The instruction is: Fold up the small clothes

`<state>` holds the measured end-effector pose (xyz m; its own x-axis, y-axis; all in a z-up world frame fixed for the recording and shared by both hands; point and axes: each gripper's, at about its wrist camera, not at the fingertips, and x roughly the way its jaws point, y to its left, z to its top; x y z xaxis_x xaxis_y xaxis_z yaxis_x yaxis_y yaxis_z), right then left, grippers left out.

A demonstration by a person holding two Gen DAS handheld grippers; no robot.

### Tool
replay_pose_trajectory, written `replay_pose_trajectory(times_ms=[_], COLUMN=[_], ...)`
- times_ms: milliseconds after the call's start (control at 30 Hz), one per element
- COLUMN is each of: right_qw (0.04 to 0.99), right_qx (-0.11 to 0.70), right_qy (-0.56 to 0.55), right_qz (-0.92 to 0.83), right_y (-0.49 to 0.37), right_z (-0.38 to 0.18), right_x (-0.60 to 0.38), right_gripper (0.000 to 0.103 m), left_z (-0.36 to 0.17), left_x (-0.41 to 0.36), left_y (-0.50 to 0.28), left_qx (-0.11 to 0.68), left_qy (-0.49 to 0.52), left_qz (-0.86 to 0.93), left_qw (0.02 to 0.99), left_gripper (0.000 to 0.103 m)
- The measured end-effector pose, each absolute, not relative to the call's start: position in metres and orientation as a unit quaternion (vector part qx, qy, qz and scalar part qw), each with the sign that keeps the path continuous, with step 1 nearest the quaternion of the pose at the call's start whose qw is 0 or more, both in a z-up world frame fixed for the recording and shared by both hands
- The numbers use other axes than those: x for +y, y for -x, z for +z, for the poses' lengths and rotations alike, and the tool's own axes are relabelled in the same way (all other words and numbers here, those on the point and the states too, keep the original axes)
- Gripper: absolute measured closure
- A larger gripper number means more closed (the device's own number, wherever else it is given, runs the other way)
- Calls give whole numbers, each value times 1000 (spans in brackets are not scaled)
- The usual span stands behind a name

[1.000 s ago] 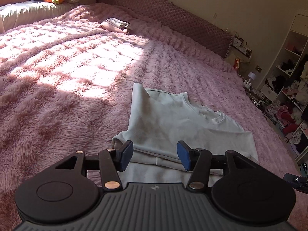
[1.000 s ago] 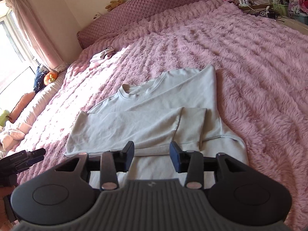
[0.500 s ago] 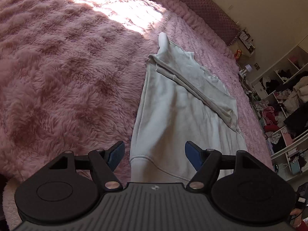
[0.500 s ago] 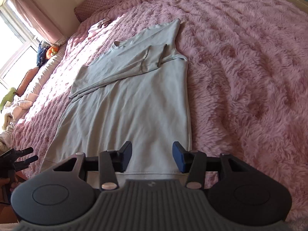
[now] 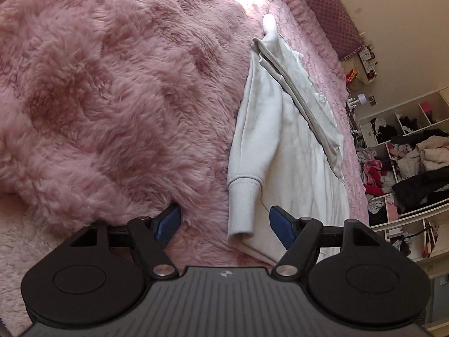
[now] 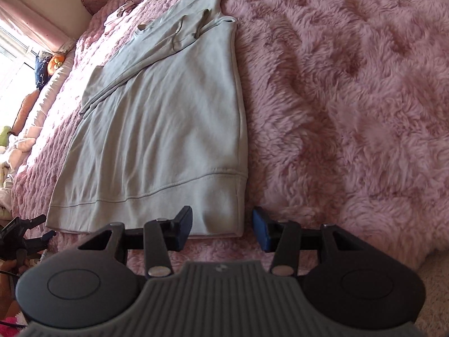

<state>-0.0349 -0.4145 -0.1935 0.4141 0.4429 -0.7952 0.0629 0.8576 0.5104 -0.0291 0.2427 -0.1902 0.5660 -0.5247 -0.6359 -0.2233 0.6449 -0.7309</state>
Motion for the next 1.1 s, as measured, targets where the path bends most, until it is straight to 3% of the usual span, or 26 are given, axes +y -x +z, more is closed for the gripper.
replay_pose_trajectory(times_ms=[467, 600, 633, 700, 767, 900, 1000, 1033, 1100], right_qw=[787, 788, 787, 787, 784, 781, 775, 773, 769], right_qx=[530, 529, 530, 529, 528, 518, 519, 518, 516], right_qy=[-293, -290, -290, -293, -302, -326, -339, -348, -359], right_qz=[119, 122, 122, 119, 124, 128, 120, 116, 113], right_y=[25, 25, 27, 28, 29, 31, 29, 29, 27], right_z=[-200, -199, -199, -199, -199, -195, -197, -199, -202], right_x=[-409, -409, -412, -414, -416, -420, -424, -426, -426], right_gripper=[58, 66, 74, 83, 94, 94, 74, 72, 82], left_z=[-209, -204, -203, -203, -203, -204, -207, -208, -209], left_x=[220, 207, 204, 201, 202, 204, 207, 208, 209], left_y=[-5, -12, -13, -12, -9, -6, -4, -4, -4], left_qx=[461, 463, 468, 472, 472, 474, 474, 474, 474], left_qy=[470, 432, 421, 411, 413, 429, 438, 441, 446], left_qz=[-161, -172, -171, -171, -170, -167, -163, -161, -159], left_qw=[736, 754, 758, 761, 760, 751, 746, 745, 743], left_gripper=[20, 43, 45, 60, 65, 69, 69, 69, 69])
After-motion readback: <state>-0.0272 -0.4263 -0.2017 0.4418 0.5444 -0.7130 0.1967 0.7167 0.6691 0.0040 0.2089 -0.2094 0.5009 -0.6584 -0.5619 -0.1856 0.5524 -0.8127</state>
